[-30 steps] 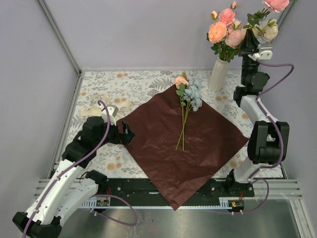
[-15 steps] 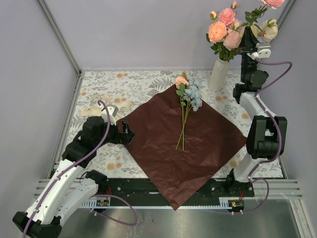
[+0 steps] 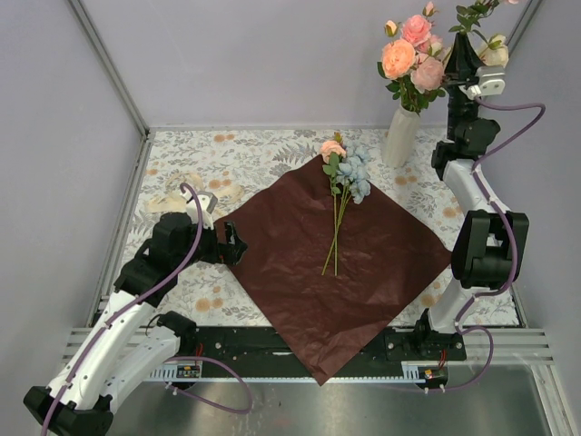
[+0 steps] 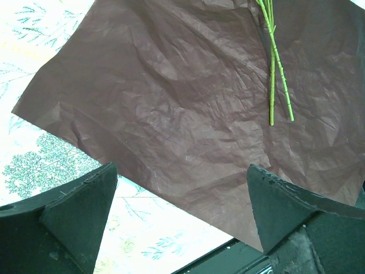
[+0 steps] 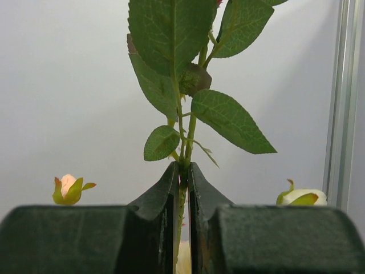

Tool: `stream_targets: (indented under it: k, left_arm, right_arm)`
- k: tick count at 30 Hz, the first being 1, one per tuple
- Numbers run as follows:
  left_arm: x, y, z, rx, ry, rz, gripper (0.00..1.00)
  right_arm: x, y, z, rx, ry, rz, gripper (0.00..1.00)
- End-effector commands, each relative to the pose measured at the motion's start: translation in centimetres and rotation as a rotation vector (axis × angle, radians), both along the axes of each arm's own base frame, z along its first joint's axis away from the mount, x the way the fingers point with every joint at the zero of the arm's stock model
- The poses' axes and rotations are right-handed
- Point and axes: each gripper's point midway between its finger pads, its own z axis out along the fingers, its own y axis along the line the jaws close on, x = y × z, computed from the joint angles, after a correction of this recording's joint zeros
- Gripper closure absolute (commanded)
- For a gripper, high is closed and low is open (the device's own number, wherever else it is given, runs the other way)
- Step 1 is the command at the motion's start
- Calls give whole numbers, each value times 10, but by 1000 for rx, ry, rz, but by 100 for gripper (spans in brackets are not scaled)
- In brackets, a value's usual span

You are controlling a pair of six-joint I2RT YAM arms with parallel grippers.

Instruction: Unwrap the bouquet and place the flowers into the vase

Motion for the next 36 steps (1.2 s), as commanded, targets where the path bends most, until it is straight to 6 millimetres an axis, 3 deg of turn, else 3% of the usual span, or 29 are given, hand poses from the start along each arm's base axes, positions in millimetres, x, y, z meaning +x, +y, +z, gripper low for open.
stream_targets:
  k: [1,5,13,26,36]
  left_arm:
    - [7,-2,11,-14,-48,1,1]
    - [6,-2,12,-17,-50,1,1]
    - [6,-3,12,-18,-49,-4,1]
    - [4,-4,16,-30,-62,-11,1]
    - [4,-3,18,-28,-73,-6,1]
  right_arm:
    - [8,2,-17,-21,43,17,100]
    - [23,-4,-50,-14,138,-7,100]
    - [52,-8,-97,43,354,19,100]
    - [72,-12,-183,101,592,23,100]
    - [87,-4,-245,151,746,90,100]
